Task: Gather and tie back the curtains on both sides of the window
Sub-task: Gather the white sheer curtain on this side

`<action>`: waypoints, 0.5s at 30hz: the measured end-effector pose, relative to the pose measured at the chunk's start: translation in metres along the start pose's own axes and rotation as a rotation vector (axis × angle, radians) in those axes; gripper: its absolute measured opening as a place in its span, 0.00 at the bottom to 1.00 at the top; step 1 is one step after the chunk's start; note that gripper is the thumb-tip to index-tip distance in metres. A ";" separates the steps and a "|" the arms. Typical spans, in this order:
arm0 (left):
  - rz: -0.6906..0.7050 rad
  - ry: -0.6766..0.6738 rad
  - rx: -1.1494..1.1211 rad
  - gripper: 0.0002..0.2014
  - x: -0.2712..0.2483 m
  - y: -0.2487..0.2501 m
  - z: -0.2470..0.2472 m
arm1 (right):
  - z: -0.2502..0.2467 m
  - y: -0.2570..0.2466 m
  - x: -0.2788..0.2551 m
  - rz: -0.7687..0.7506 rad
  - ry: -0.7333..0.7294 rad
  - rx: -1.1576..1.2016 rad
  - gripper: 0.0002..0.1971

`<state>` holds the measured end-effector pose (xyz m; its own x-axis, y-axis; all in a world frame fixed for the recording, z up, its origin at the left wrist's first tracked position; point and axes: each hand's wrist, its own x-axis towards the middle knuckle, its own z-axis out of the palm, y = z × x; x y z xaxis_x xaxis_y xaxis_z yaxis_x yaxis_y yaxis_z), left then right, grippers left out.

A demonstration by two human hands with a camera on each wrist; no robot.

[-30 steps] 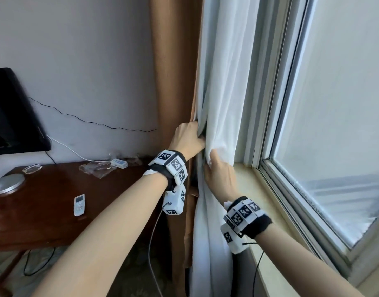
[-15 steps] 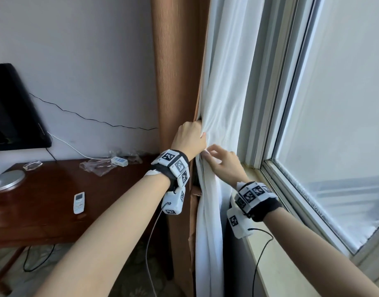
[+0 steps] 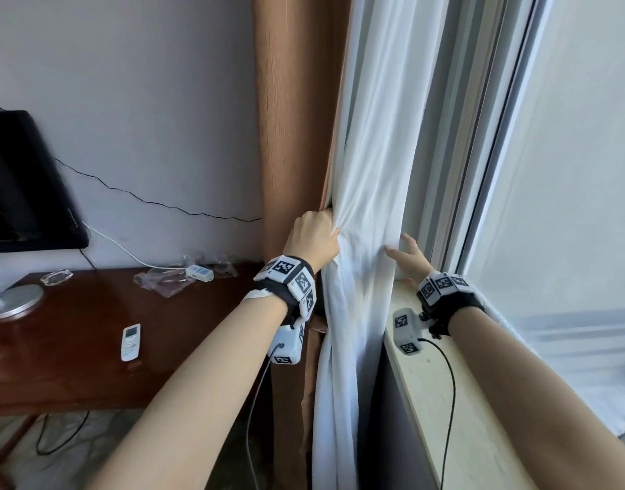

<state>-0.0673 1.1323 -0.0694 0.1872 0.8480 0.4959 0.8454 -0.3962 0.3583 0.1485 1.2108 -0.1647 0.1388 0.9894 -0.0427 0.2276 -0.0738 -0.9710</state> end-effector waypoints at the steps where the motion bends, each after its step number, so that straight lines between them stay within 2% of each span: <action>1: -0.001 -0.003 0.001 0.09 0.000 0.001 0.001 | 0.004 0.002 0.002 -0.016 -0.002 -0.015 0.27; 3: -0.005 -0.005 0.004 0.09 0.000 0.002 0.004 | 0.011 0.004 0.005 -0.042 0.014 -0.078 0.20; 7: 0.000 -0.004 0.000 0.09 0.002 0.005 0.008 | 0.020 -0.005 -0.008 -0.078 0.023 -0.057 0.14; 9: -0.001 -0.005 -0.005 0.09 0.002 0.006 0.009 | 0.023 -0.011 -0.018 -0.068 -0.019 0.045 0.10; 12: -0.010 -0.005 -0.015 0.08 0.003 0.007 0.011 | 0.025 -0.018 -0.029 0.025 -0.168 0.267 0.19; 15: -0.007 -0.004 -0.026 0.09 0.003 0.008 0.012 | 0.030 -0.019 -0.028 0.063 -0.230 0.241 0.19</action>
<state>-0.0540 1.1355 -0.0746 0.1835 0.8522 0.4901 0.8334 -0.3992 0.3821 0.1110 1.1879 -0.1525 -0.0820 0.9882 -0.1293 -0.0132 -0.1308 -0.9913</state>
